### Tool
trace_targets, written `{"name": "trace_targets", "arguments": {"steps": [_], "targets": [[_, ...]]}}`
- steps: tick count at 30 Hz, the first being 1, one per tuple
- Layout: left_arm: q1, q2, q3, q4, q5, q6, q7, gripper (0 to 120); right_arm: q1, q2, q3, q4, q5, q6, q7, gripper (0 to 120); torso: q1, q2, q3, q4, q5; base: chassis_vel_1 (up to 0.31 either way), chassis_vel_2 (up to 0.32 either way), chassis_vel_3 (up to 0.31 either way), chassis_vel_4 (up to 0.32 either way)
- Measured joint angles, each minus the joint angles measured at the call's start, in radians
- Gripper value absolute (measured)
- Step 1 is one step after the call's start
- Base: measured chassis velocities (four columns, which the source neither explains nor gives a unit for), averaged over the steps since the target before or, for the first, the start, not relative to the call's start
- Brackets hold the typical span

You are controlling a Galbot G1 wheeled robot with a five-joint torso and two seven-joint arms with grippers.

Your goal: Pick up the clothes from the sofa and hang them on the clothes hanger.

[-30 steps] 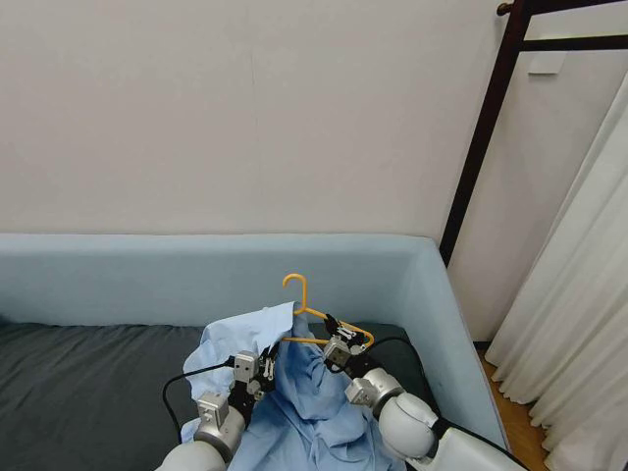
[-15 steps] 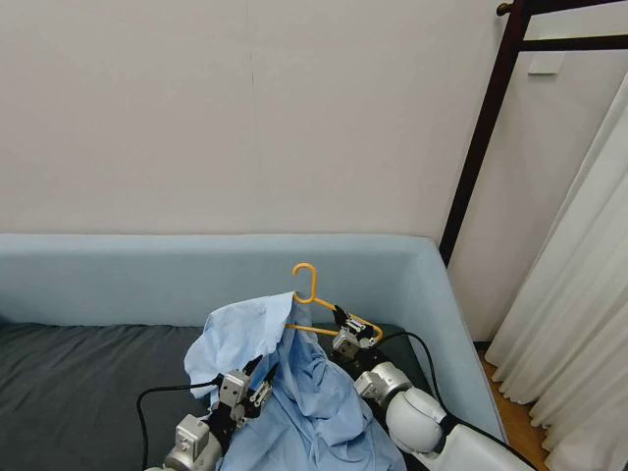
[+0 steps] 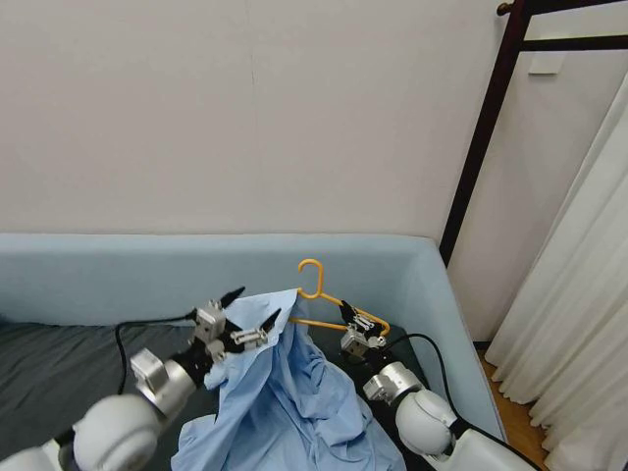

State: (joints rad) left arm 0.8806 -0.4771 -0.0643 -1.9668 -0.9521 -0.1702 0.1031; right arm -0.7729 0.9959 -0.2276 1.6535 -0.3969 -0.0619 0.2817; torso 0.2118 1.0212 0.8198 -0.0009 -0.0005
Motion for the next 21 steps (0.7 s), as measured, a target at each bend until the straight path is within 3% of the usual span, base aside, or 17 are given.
{"name": "trace_targets", "arguments": {"steps": [2, 3, 7, 8, 10, 12, 13, 15, 16, 19, 21], "targets": [[-0.139, 0.003, 0.067, 0.115, -0.068, 0.012, 0.18, 100, -0.014, -0.003, 0.016, 0.011, -0.011, 0.008, 0.002, 4, 0.0, 0.0, 0.0, -0.0001, 0.0002, 0.0, 0.0, 0.0, 0.0], [-0.139, 0.003, 0.067, 0.115, -0.068, 0.012, 0.18, 100, -0.014, -0.003, 0.016, 0.011, -0.011, 0.008, 0.002, 4, 0.0, 0.0, 0.0, -0.0001, 0.0002, 0.0, 0.0, 0.0, 0.0], [-0.338, -0.017, 0.184, 0.297, -0.181, 0.048, 0.5, 100, -0.039, -0.014, 0.049, 0.029, -0.03, 0.029, 0.003, 4, 0.0, 0.0, 0.0, -0.0003, 0.0003, 0.0, 0.0, 0.0, 0.0], [-0.338, -0.017, 0.184, 0.297, -0.181, 0.048, 0.5, 100, -0.039, -0.014, 0.049, 0.029, -0.03, 0.029, 0.003, 4, 0.0, 0.0, 0.0, -0.0003, 0.0003, 0.0, 0.0, 0.0, 0.0], [-0.453, -0.036, 0.266, 0.393, -0.187, 0.081, 0.658, 100, -0.047, -0.025, 0.066, 0.031, -0.038, 0.041, 0.003, 4, 0.0, 0.0, 0.0, 0.0, 0.0002, 0.0, 0.0, 0.0, 0.0], [-0.565, -0.058, 0.366, 0.473, -0.186, 0.102, 0.738, 100, -0.051, -0.031, 0.077, 0.031, -0.044, 0.053, 0.004, 4, 0.0, 0.0, 0.0, -0.0001, 0.0002, 0.0, 0.0, 0.0, 0.0], [-0.565, -0.058, 0.366, 0.473, -0.186, 0.102, 0.738, 100, -0.051, -0.031, 0.077, 0.031, -0.044, 0.053, 0.004, 4, 0.0, 0.0, 0.0, -0.0001, 0.0002, 0.0, 0.0, 0.0, 0.0], [-0.701, -0.096, 0.492, 0.58, -0.169, 0.121, 0.809, 100, -0.051, -0.034, 0.087, 0.031, -0.059, 0.063, 0.004, 4, 0.0, 0.0, 0.0, -0.0004, 0.0005, 0.0, 0.0, 0.0, 0.0], [-0.701, -0.096, 0.492, 0.58, -0.169, 0.121, 0.809, 100, -0.051, -0.034, 0.087, 0.031, -0.059, 0.063, 0.004, 4, 0.0, 0.0, 0.0, -0.0004, 0.0005, 0.0, 0.0, 0.0, 0.0], [-0.828, -0.162, 0.608, 0.713, -0.135, 0.125, 0.85, 100, -0.051, -0.031, 0.1, 0.031, -0.089, 0.083, 0.002, 4, 0.0, 0.0, 0.0, -0.0003, 0.0005, 0.0, 0.0, 0.0, 0.0], [-0.848, -0.177, 0.628, 0.739, -0.127, 0.125, 0.859, 100, -0.051, -0.031, 0.1, 0.031, -0.09, 0.084, 0.002, 4, 0.0, 0.0, 0.0, -0.0003, 0.0005, 0.0, 0.0, 0.0, 0.0]]}}
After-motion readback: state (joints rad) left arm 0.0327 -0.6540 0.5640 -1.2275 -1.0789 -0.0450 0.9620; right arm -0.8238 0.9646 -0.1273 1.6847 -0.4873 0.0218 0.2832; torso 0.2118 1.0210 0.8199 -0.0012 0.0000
